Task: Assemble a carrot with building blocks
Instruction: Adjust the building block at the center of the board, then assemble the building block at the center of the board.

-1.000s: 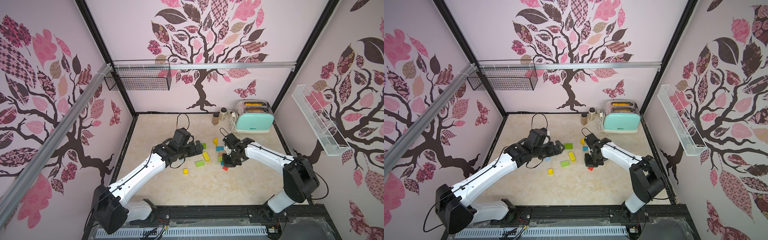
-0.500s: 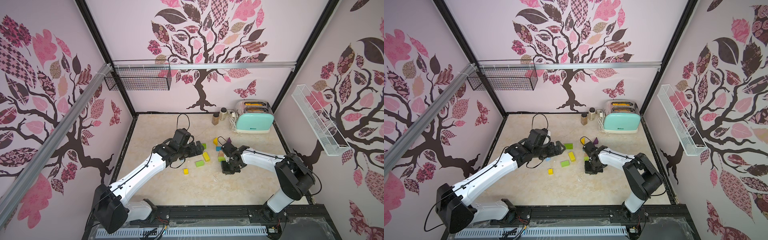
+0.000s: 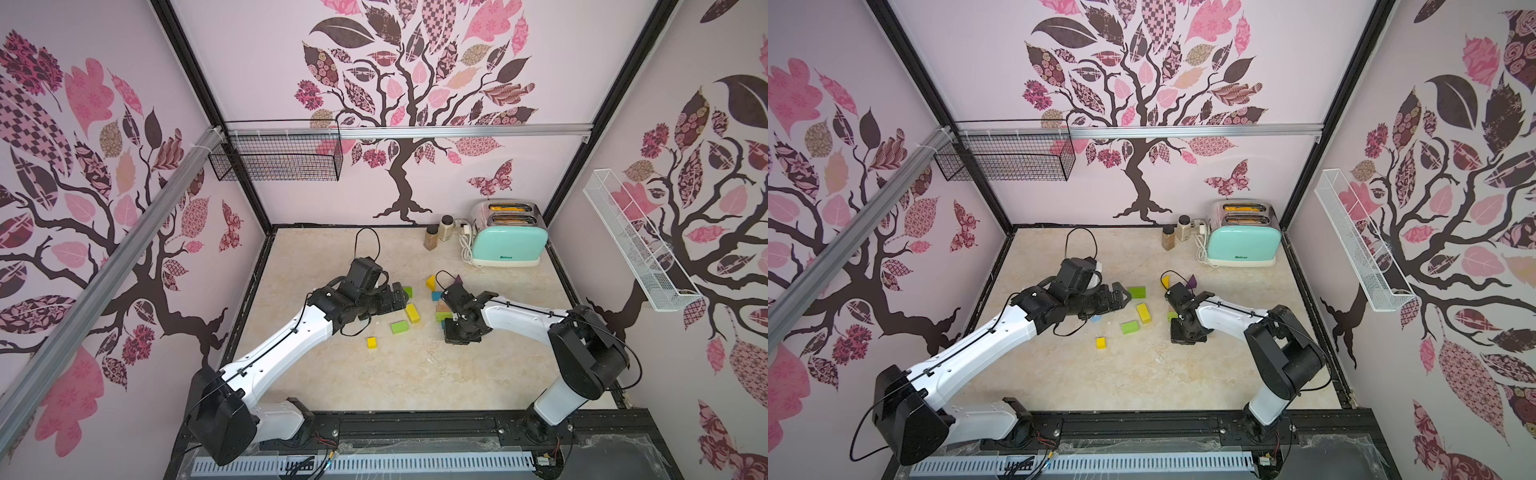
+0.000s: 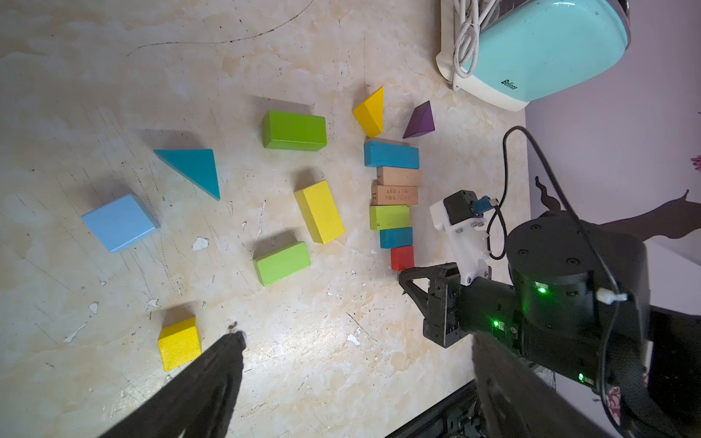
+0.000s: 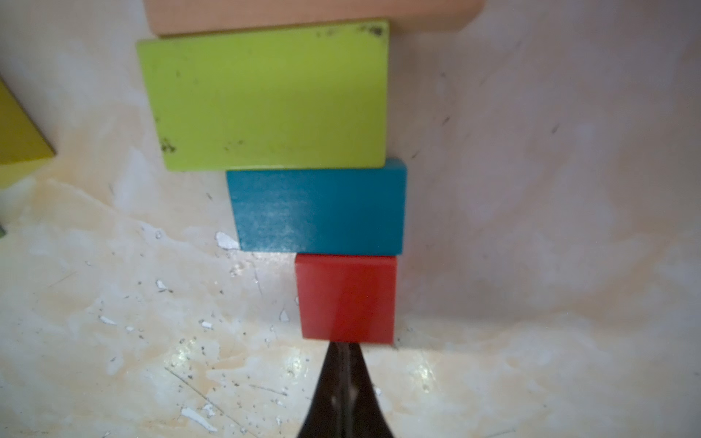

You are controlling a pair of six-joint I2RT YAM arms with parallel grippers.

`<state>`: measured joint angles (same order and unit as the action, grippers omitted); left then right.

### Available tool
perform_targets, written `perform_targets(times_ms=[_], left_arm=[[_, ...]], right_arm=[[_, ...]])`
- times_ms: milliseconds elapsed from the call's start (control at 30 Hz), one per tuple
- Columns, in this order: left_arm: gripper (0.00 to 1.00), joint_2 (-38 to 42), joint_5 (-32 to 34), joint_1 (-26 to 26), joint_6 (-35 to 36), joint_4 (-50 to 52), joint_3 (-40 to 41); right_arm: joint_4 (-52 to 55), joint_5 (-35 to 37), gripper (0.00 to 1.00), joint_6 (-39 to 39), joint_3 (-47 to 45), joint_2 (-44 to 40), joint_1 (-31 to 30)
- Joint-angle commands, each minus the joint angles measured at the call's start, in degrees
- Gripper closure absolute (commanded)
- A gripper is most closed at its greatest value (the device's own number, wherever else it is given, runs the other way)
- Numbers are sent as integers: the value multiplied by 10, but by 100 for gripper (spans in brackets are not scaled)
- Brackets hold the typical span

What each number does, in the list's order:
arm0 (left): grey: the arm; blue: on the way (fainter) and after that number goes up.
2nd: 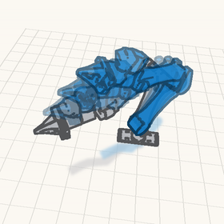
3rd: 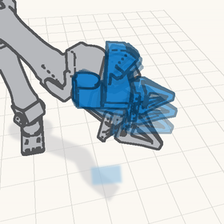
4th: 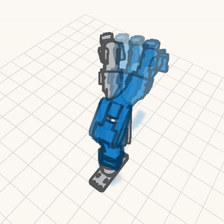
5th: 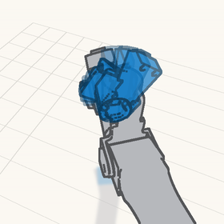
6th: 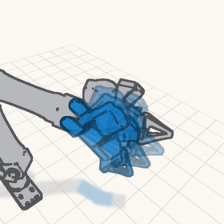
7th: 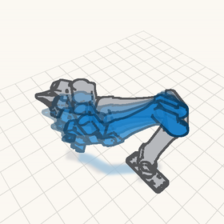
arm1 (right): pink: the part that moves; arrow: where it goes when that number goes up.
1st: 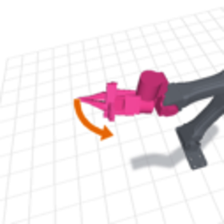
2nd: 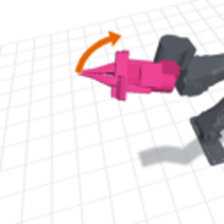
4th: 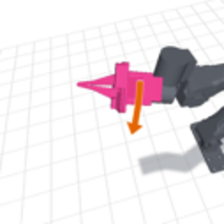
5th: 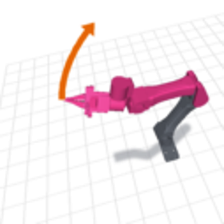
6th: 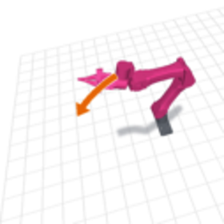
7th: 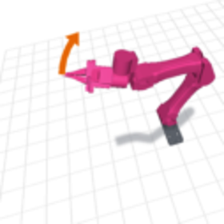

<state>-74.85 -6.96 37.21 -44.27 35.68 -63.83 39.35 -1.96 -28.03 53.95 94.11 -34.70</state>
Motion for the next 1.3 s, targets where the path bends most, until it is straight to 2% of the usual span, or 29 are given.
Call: perform_targets(times_ms=[0,300,467,533,700,1033,1133,1267], left_arm=[[2,1,-2,-2,12,2,-6],[2,2,4,-2,18,2,-16],[2,-6,0,-2,25,7,-33],[2,-8,-2,-2,26,7,-37],[2,3,-2,-5,31,10,-42],[2,18,-6,-14,47,33,-49],[2,23,-6,-24,52,43,-49],[2,29,-18,-48,55,46,-43]], right_arm=[[2,-6,100,3,-1,-14,1],[89,-4,93,21,60,-85,1],[121,11,76,41,144,-65,28],[124,10,68,49,177,-39,49],[108,-10,58,71,257,32,94],[115,-5,38,107,462,231,97],[115,0,30,106,500,271,99],[109,-11,26,102,534,311,98]])
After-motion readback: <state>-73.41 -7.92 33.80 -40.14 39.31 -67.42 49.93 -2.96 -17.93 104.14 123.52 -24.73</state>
